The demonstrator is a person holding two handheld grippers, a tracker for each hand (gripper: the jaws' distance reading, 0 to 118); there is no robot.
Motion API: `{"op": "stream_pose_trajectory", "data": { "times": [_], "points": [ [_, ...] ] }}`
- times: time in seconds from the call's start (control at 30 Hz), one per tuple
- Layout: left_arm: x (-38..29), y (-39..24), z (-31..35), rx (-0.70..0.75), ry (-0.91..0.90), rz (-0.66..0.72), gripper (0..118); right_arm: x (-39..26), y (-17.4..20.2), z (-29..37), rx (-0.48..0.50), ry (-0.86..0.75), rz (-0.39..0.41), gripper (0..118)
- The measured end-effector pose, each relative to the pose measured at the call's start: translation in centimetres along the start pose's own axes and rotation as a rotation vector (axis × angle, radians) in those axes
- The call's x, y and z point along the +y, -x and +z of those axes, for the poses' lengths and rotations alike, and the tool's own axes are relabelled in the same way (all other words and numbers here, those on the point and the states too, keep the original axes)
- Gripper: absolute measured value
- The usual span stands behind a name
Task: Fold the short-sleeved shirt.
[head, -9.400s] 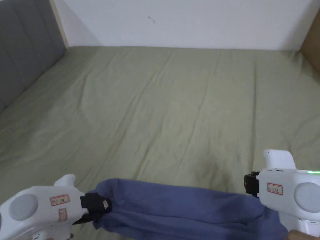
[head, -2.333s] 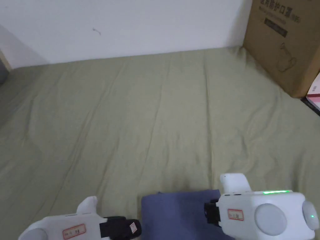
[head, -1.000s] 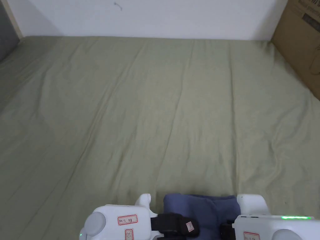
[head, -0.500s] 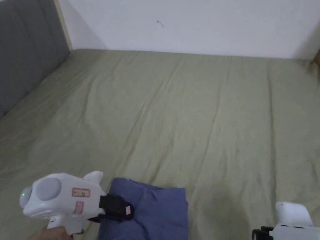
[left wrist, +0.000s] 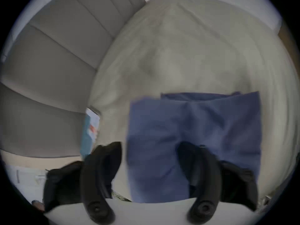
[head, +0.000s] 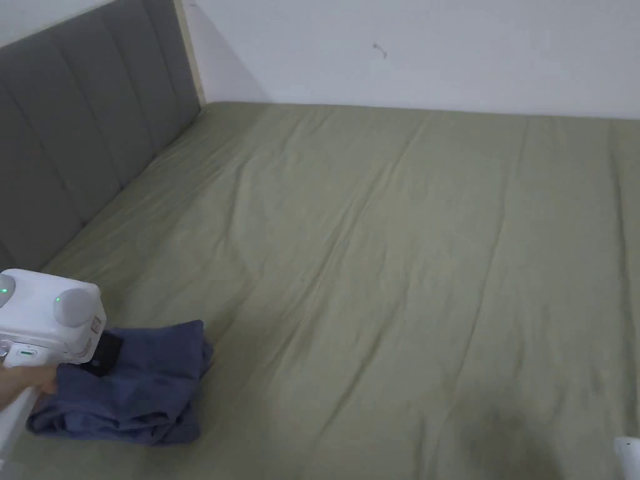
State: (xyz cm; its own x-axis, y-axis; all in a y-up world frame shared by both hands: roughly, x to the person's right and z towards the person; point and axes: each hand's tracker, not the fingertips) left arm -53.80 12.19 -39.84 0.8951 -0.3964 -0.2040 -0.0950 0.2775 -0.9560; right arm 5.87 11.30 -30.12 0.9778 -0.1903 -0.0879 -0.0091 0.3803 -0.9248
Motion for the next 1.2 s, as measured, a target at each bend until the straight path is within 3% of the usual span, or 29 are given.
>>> {"op": "stream_pose_trajectory", "data": {
  "times": [0.2,0.23,0.27,0.3,0.47,0.57,0.77,0.9,1.0,1.1,1.2],
  "points": [
    [-0.4,-0.7,3.3,-0.119,-0.071,0.088,83,-0.1,-0.4,-0.1,0.000,0.005,0.003,1],
    [-0.6,-1.1,4.2,-0.182,-0.060,0.130,69,-0.2,-0.5,0.0,0.000,0.002,0.001,1],
    [-0.8,-1.4,5.0,-0.257,-0.067,0.155,44,-0.2,-0.7,0.1,0.003,-0.002,-0.001,1],
    [-1.2,-2.0,6.0,-0.322,-0.093,0.165,0,-0.2,-0.8,0.2,0.007,-0.003,-0.004,1],
    [-4.8,-8.5,12.4,-0.392,-0.252,0.043,0,-0.4,-1.7,1.1,0.029,-0.030,-0.021,0],
    [-6.7,-12.3,15.2,-0.452,-0.304,0.045,0,-0.4,-2.2,2.0,0.043,-0.064,-0.026,1],
    [-11.7,-20.4,21.1,-0.441,-0.410,0.091,0,-0.1,-1.7,5.5,0.045,-0.225,0.022,1],
    [-13.6,-23.2,26.0,-0.368,-0.562,0.069,0,0.4,-1.7,8.8,0.069,-0.361,0.008,1],
    [-14.1,-23.8,29.3,-0.374,-0.666,0.141,0,1.0,-1.3,11.2,0.033,-0.453,0.031,1],
    [-14.4,-24.8,32.2,-0.324,-0.779,0.168,0,1.4,-1.9,10.1,-0.073,-0.597,0.108,0],
    [-14.7,-25.3,34.6,-0.279,-0.869,0.199,0,2.2,-1.5,12.6,-0.181,-0.719,0.135,1]
  ]
}}
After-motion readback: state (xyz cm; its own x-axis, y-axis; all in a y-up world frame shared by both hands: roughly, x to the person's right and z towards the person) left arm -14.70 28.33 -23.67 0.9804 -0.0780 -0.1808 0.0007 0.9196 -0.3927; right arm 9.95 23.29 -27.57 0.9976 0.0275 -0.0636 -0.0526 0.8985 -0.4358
